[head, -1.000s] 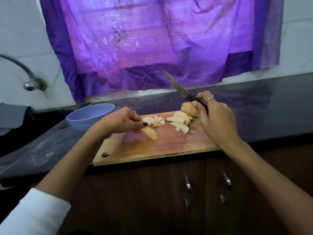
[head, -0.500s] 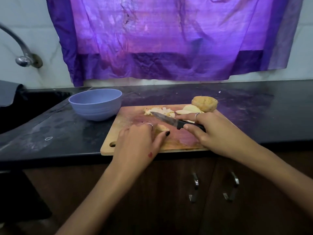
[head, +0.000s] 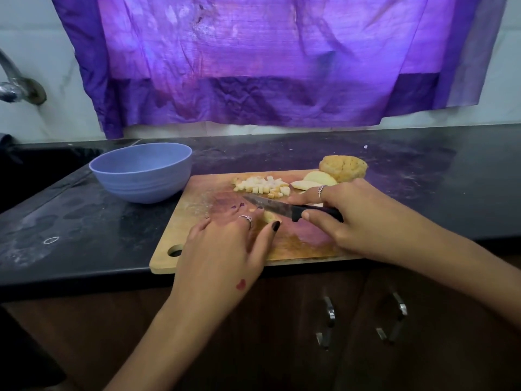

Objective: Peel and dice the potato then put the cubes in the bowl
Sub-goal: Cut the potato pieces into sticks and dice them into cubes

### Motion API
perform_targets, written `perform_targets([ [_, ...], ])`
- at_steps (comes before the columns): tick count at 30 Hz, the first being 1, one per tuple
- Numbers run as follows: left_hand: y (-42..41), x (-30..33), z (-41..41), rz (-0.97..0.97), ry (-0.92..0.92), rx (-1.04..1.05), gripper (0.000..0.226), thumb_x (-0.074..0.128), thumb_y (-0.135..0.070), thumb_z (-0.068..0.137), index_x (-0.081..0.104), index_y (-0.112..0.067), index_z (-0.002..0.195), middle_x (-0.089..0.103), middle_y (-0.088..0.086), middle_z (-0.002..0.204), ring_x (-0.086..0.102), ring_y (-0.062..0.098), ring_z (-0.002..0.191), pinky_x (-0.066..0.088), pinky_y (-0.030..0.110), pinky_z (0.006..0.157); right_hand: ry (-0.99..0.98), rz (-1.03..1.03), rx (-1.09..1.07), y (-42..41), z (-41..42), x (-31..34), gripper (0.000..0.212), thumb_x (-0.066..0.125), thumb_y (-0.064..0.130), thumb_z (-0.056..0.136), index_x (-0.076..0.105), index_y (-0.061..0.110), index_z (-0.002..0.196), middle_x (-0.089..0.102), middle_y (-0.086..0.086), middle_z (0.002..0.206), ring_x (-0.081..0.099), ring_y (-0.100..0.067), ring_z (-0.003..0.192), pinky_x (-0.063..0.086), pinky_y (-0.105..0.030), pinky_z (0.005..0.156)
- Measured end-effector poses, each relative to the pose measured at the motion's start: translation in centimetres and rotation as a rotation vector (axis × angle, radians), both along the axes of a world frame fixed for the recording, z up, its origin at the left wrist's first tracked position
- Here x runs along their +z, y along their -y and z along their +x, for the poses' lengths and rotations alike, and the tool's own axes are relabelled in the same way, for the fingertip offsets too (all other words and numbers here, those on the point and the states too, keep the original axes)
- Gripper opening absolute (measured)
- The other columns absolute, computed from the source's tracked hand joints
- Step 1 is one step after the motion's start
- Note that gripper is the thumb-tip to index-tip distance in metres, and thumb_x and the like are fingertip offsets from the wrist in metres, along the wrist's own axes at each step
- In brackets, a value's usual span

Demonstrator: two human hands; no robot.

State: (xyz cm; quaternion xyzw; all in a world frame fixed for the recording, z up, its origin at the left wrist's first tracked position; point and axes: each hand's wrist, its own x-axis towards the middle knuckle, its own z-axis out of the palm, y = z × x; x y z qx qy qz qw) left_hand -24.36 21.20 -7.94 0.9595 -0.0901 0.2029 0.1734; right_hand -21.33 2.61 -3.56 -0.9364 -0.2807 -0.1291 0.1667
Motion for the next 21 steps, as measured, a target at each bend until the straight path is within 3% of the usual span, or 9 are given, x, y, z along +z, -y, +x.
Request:
perform_targets([
  [2,0.0,0.0,0.0,-0.005,-0.01,-0.008,0.058,0.023,-0.061,0.088,0.051,-0.036,0.133,0.065,-0.011,0.116,0.057,0.004,0.103,0.036,0.031,0.107,-0.007,-0.012,0.012,-0.1,0.3,0.3,0.028,0.056,0.031,0.094,0.063,0.032,0.121,0.045,0.023,0.06,0.049,0.02,0.063,0.037,-0.007,0.056],
  [4,0.1,0.1,0.1,0.002,-0.007,-0.004,0.057,0.023,-0.06,0.09,0.05,-0.036,0.134,0.064,-0.011,0.117,0.057,0.004,0.103,0.035,0.03,0.107,-0.006,-0.059,0.009,0.0,0.7,0.6,0.024,0.055,0.039,0.093,0.064,0.037,0.115,0.058,0.027,0.065,0.05,0.013,0.064,0.038,-0.014,0.059],
  [6,0.0,0.0,0.1,0.017,-0.014,0.006,0.056,0.022,-0.059,0.09,0.05,-0.037,0.133,0.064,-0.012,0.116,0.057,0.002,0.102,0.036,0.03,0.106,-0.03,-0.073,0.007,0.3,1.2,0.8,0.022,0.054,0.041,0.093,0.064,0.037,0.112,0.048,0.045,0.059,0.049,0.012,0.059,0.035,-0.028,0.056],
  [8,0.0,0.1,-0.1,0.034,-0.026,0.014,0.054,0.023,-0.056,0.091,0.048,-0.037,0.135,0.062,-0.014,0.121,0.055,0.001,0.104,0.036,0.029,0.106,-0.049,-0.059,0.027,0.5,1.5,0.7,0.021,0.055,0.039,0.093,0.065,0.035,0.11,0.041,0.05,0.057,0.048,0.012,0.057,0.032,-0.028,0.053],
  [13,-0.1,-0.1,0.6,0.094,-0.047,0.026,0.044,0.028,-0.046,0.096,0.046,-0.038,0.136,0.055,-0.014,0.133,0.047,-0.003,0.118,0.033,0.027,0.107,-0.095,-0.003,0.064,0.9,1.9,0.3,0.017,0.056,0.035,0.093,0.066,0.033,0.106,0.041,0.052,0.056,0.048,0.019,0.056,0.028,-0.022,0.051],
  [17,-0.2,-0.7,0.9,0.058,-0.014,-0.001,0.04,0.035,-0.035,0.098,0.045,-0.038,0.137,0.059,-0.014,0.126,0.049,-0.004,0.11,0.033,0.028,0.105,-0.183,0.09,0.086,0.5,2.7,0.0,0.022,0.052,0.042,0.089,0.063,0.033,0.105,0.054,0.031,0.05,0.054,0.002,0.043,0.038,-0.021,0.05],
  [19,-1.6,-2.5,4.8,-0.022,-0.108,0.031,0.04,0.039,-0.032,0.099,0.049,-0.023,0.138,0.06,0.001,0.129,0.054,0.011,0.113,0.037,0.038,0.106,-0.176,0.058,0.108,-0.1,3.1,-0.1,0.017,0.054,0.036,0.092,0.062,0.03,0.105,0.05,0.041,0.053,0.052,0.016,0.052,0.036,-0.01,0.051],
  [21,-2.8,-4.9,8.2,-0.047,-0.414,0.105,0.049,0.035,-0.035,0.103,0.038,-0.008,0.143,0.041,0.017,0.147,0.039,0.031,0.133,0.028,0.044,0.113,-0.159,0.019,0.106,-0.8,3.4,0.2,0.015,0.056,0.032,0.093,0.061,0.028,0.107,0.053,0.038,0.055,0.051,0.019,0.058,0.038,-0.008,0.054],
])
